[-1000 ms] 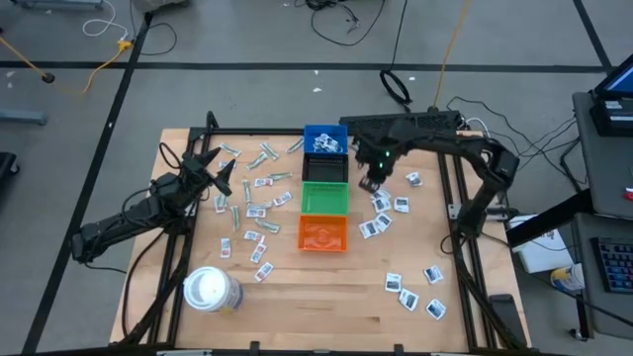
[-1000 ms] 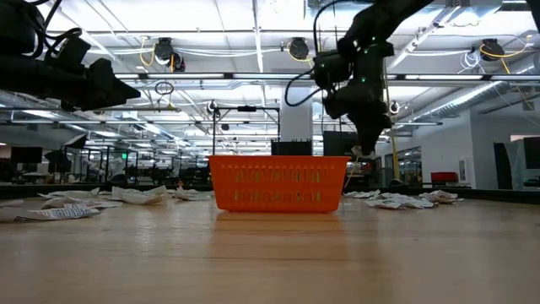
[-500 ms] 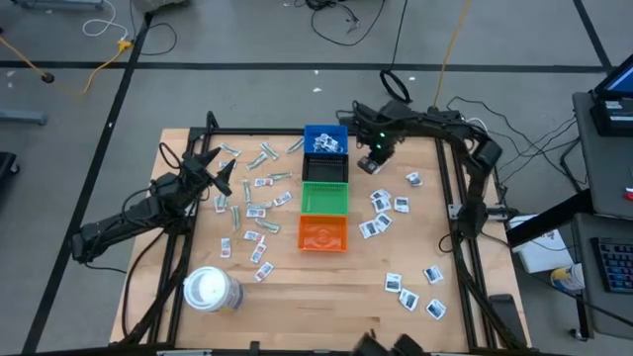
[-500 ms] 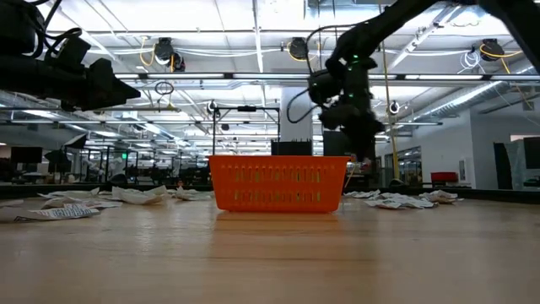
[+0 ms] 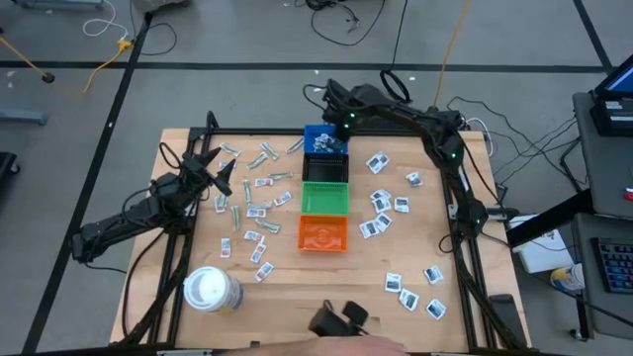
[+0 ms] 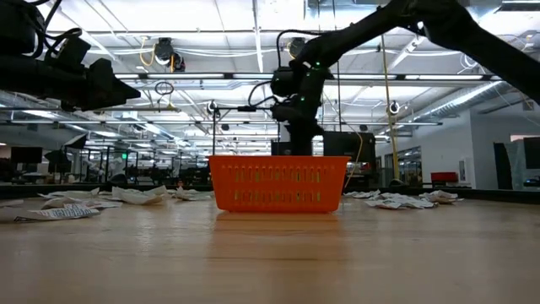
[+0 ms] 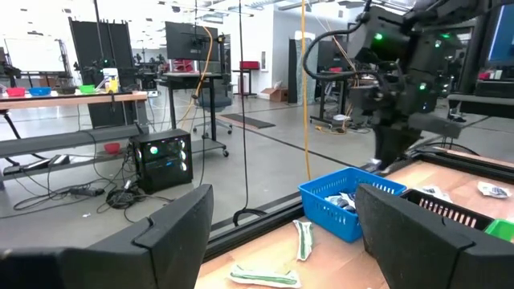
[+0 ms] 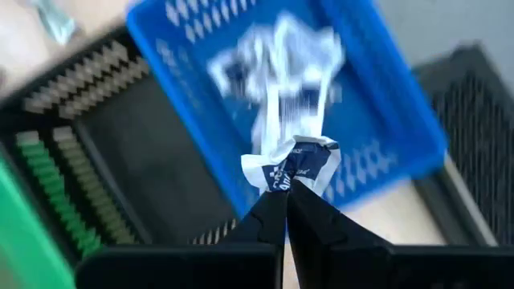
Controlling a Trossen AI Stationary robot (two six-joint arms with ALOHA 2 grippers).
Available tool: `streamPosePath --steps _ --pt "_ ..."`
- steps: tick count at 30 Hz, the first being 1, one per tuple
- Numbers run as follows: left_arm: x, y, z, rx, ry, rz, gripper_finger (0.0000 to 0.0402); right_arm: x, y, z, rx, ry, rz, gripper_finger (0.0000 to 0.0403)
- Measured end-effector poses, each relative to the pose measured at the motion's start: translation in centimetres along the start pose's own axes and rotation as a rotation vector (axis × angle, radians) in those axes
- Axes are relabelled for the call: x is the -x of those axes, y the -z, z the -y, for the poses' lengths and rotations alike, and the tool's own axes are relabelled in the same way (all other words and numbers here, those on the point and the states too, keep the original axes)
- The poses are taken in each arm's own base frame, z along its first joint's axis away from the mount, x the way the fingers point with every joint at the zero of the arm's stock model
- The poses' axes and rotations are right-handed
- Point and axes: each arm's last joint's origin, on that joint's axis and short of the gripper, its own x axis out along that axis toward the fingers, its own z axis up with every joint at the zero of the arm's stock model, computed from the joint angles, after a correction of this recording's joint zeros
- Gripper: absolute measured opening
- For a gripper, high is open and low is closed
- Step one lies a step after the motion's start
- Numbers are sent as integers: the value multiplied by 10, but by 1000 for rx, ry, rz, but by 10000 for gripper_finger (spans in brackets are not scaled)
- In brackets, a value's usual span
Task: Pick & Place First Aid Supplies
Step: Put the blue alcohol pad into the blue bin
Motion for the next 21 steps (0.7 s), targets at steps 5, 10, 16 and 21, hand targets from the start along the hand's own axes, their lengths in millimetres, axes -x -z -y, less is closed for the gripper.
streamPosePath --steps 5,10,16,21 --pt "0 0 0 0 0 0 306 -15 -9 -7 41 -47 66 0" --pt "0 0 0 0 0 0 305 -19 -11 -11 55 -47 73 7" --pt "0 0 0 0 0 0 306 -18 -11 -9 43 -17 71 53" --pt "0 0 0 0 0 -1 306 -18 -10 -10 -46 -24 58 123"
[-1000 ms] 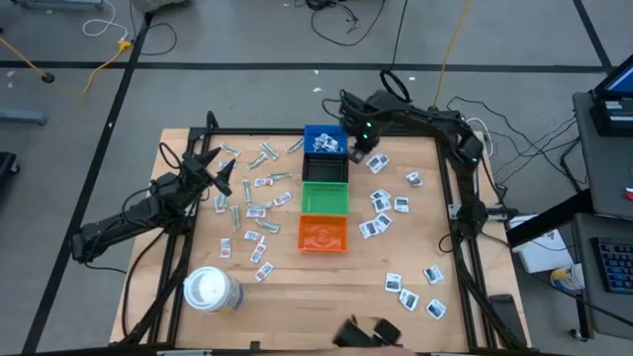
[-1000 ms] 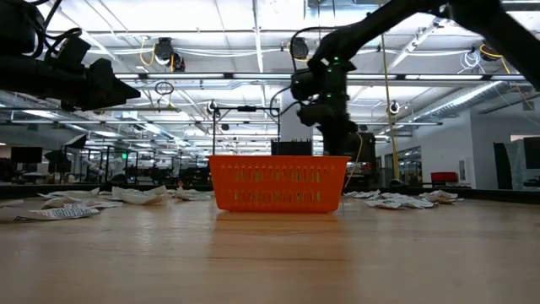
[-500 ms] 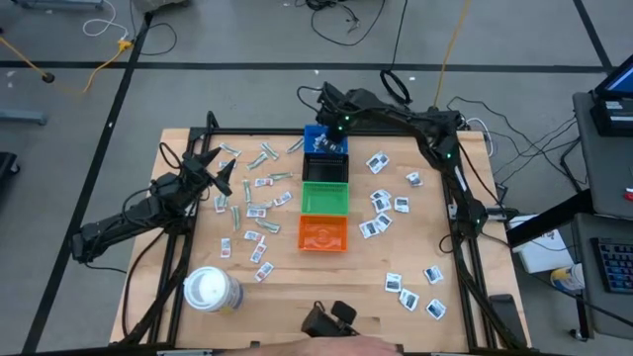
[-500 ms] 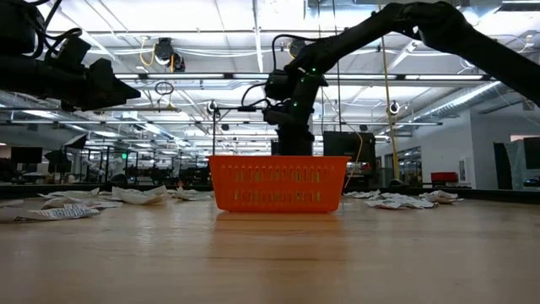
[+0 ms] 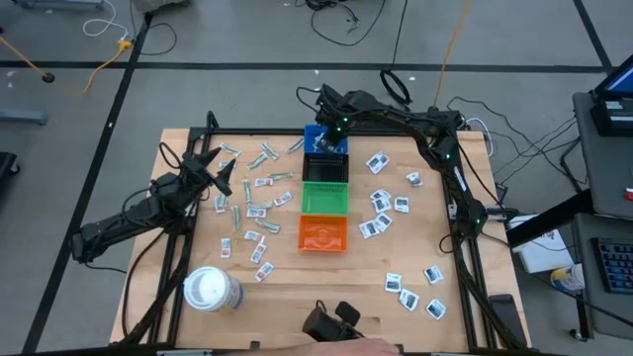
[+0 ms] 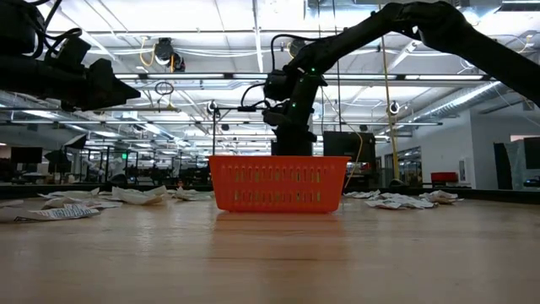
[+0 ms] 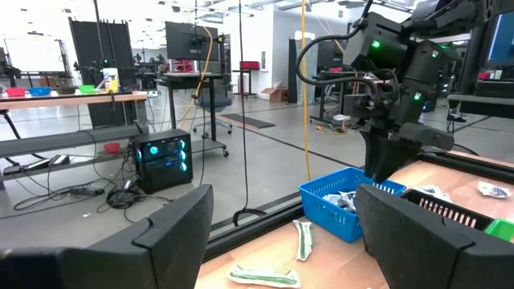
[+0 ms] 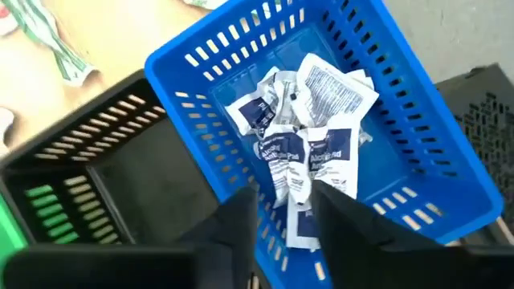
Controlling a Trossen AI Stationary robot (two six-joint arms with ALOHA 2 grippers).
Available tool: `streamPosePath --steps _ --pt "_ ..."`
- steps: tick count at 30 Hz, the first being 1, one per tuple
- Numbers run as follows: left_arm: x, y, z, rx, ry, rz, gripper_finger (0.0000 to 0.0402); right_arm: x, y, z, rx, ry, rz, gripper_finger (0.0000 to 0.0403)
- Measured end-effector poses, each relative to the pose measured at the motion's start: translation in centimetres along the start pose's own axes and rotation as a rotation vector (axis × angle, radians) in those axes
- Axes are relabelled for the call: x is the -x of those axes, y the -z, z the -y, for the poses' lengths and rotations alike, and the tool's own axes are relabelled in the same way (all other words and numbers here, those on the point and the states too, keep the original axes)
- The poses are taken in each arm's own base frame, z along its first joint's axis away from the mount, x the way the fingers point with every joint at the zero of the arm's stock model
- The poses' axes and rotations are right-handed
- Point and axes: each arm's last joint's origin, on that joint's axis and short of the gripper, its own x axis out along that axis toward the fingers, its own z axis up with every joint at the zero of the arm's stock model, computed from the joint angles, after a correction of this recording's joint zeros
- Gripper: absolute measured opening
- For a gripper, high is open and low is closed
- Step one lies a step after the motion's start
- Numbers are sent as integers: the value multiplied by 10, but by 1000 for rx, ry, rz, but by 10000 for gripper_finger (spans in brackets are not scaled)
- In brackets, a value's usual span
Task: Pick & Place First Aid Supplies
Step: Put the blue alcohol pad into the blue bin
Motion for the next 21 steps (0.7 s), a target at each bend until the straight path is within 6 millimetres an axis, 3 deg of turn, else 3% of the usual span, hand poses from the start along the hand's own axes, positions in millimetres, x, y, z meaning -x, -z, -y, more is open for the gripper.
streamPosePath --steps 7,15,21 --pt "0 0 0 0 0 1 305 23 6 -9 -197 42 -25 190" --pt "0 0 0 0 0 1 306 49 26 -20 -488 167 -159 189" --pt "0 0 0 0 0 0 305 52 36 -22 -731 228 -238 188"
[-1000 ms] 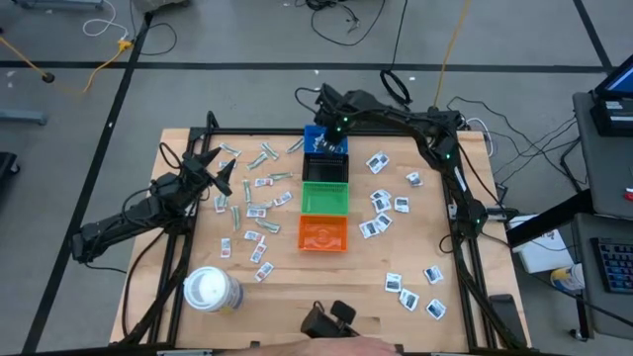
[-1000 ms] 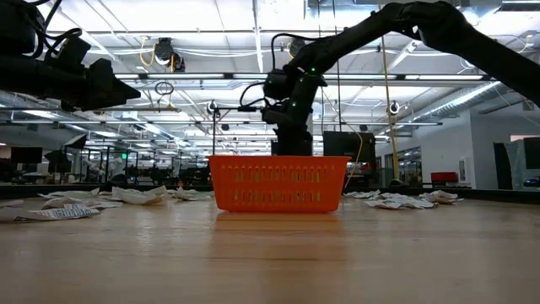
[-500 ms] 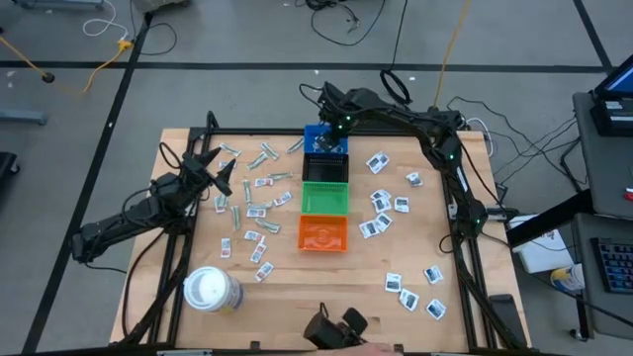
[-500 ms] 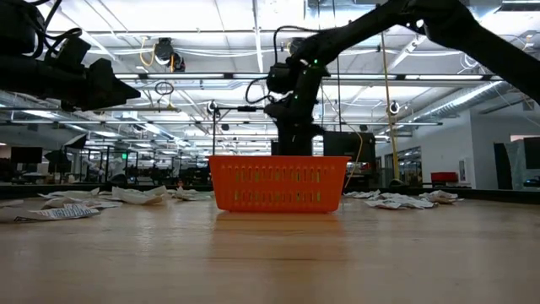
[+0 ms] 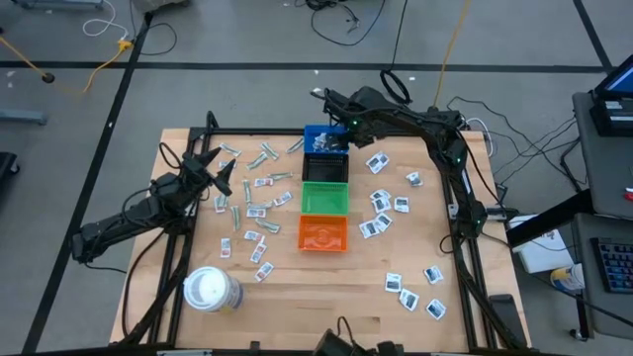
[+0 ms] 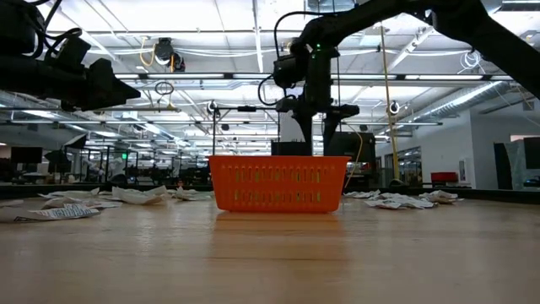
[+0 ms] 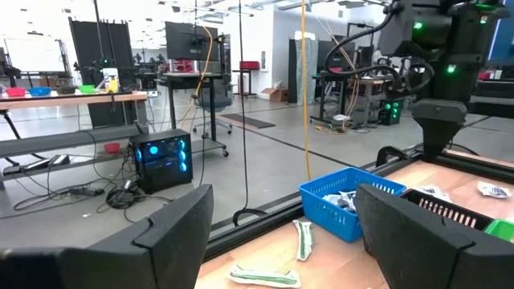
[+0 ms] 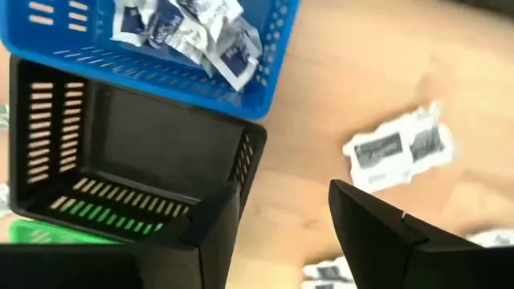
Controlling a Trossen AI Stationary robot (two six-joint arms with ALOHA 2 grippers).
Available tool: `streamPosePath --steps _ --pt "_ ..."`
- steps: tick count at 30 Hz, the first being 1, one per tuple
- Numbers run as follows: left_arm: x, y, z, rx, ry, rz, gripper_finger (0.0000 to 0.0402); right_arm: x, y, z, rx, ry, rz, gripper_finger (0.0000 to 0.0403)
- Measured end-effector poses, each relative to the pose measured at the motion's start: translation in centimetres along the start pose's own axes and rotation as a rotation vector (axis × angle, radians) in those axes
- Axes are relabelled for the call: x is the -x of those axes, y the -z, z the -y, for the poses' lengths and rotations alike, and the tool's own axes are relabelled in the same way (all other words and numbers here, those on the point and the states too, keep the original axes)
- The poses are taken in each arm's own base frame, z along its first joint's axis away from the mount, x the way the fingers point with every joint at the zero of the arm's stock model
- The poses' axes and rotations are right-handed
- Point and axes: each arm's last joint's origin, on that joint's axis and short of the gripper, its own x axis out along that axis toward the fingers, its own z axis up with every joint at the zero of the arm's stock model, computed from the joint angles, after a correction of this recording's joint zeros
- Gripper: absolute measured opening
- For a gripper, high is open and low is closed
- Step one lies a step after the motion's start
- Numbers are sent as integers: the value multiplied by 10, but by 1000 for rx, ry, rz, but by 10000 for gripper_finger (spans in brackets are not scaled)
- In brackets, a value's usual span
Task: Pick & Place First Aid Supplies
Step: Put the blue alcohol pad into the blue bin
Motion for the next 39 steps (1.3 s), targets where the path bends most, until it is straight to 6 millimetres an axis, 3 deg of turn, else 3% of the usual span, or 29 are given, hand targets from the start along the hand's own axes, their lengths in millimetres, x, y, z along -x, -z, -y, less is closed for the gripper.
streamPosePath --steps 4,9,18,28,39 --pt "0 0 0 0 0 0 305 -3 8 -2 -63 15 -17 187" --pt "0 0 0 0 0 0 306 3 42 3 -83 -25 11 187" --pt "0 0 0 0 0 0 305 -8 139 22 -26 -75 -39 187" --pt "0 0 0 0 0 0 306 -15 248 69 42 -68 -98 187" --pt "0 0 0 0 0 0 306 -25 330 113 138 -39 -239 187"
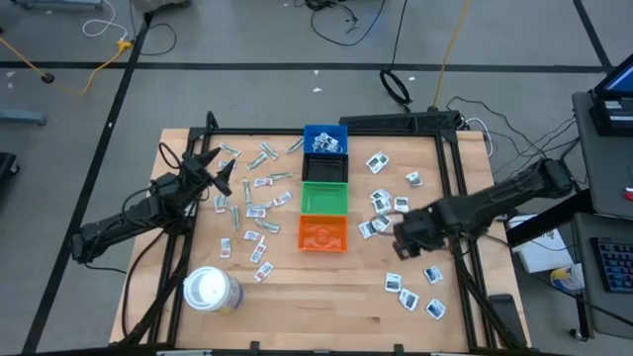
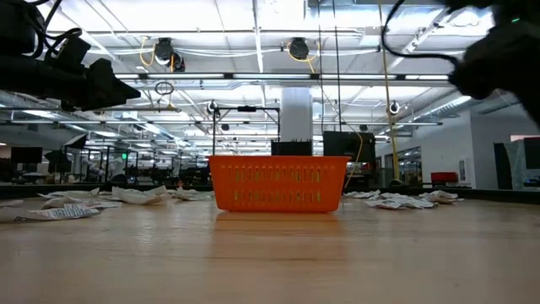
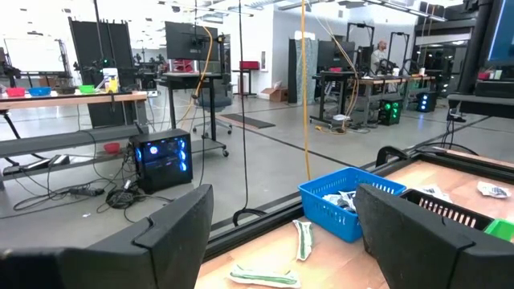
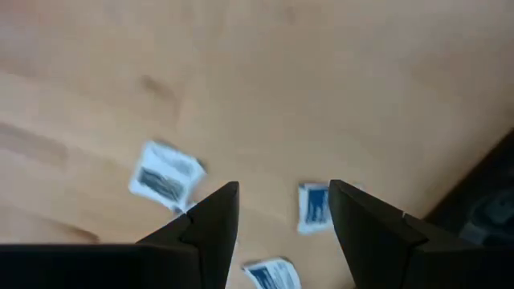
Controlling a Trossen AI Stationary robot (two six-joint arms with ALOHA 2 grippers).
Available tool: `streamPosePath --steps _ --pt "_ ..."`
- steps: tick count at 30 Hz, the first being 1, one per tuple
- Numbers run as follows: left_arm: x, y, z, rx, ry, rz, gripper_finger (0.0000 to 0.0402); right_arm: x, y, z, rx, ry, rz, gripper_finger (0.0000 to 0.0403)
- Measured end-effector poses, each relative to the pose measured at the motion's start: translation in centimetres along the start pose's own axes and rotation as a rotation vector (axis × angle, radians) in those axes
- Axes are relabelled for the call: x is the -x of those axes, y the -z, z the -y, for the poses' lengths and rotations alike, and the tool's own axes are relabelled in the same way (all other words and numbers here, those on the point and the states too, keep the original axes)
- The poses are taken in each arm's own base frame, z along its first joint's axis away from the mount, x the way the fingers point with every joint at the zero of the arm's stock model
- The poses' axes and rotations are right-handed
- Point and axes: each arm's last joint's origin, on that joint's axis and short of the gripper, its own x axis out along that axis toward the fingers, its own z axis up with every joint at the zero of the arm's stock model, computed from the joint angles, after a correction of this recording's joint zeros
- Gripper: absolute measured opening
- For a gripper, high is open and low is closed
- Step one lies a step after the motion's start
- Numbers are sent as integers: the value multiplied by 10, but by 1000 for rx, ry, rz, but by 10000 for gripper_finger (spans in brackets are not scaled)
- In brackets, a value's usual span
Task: Pick & Place First Aid Supplies
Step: Put the blue alcohol pad into the blue bin
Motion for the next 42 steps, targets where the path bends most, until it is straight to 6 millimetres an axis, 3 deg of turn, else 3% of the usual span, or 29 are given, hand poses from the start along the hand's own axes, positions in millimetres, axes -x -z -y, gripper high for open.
streamPosePath --steps 11,24,31,36,42 --pt "0 0 0 0 0 0 306 -22 39 13 48 42 -19 187" --pt "0 0 0 0 0 0 306 -74 44 17 70 67 -180 187" --pt "0 0 0 0 0 0 306 -88 41 18 83 46 -191 181" --pt "0 0 0 0 0 0 305 -91 41 21 82 56 -247 130" --pt "0 0 0 0 0 0 306 -91 42 20 85 51 -264 19"
